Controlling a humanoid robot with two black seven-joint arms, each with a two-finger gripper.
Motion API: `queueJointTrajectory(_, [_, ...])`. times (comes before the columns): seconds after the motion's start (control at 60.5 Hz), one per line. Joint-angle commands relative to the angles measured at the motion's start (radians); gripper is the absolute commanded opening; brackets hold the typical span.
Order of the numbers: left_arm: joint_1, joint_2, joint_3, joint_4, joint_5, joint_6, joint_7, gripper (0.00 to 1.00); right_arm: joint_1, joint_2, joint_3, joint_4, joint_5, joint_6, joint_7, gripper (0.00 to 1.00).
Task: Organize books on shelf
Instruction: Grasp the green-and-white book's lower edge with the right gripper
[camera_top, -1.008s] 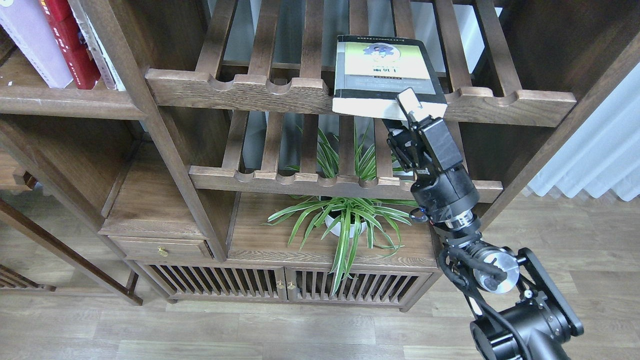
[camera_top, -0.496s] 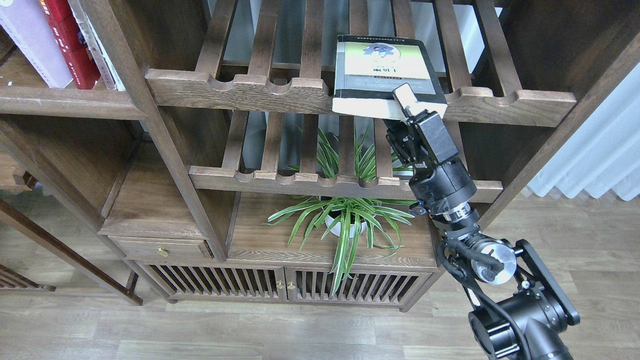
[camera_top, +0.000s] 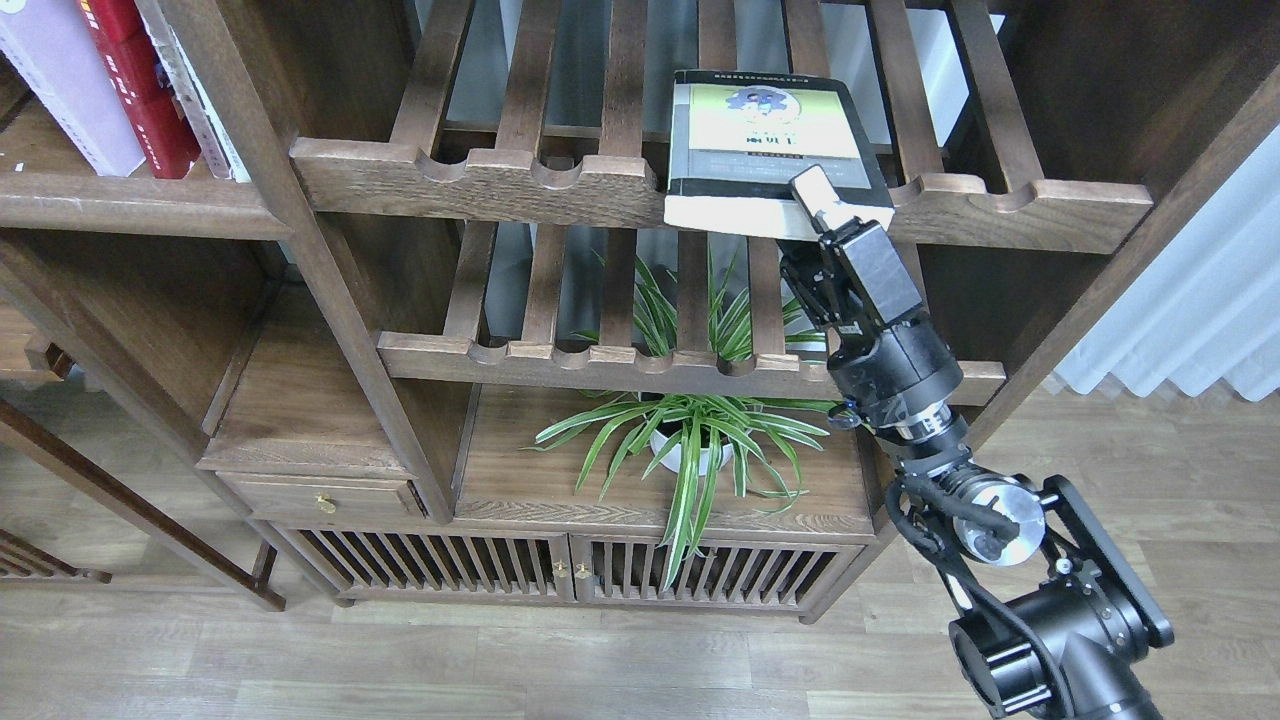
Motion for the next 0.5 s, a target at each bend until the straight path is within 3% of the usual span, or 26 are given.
queueJointTrajectory(0.0, [0.000,0.000,-0.003,0.001,0.000,0.000,0.000,1.00,0.000,0.001,-0.002,0.000,0.002,0.000,0.002,0.85])
queueJointTrajectory(0.248, [-0.003,0.000,-0.003,0.001,0.000,0.000,0.005,1.00,-0.011,0.000,-0.002,0.000,0.007,0.000,0.002,0.63])
queueJointTrajectory(0.479, [-0.005,0.006,-0.006,-0.001,-0.001,0.000,0.006,1.00,-0.031,-0.022,-0.015,0.017,0.010,0.000,0.002,0.60])
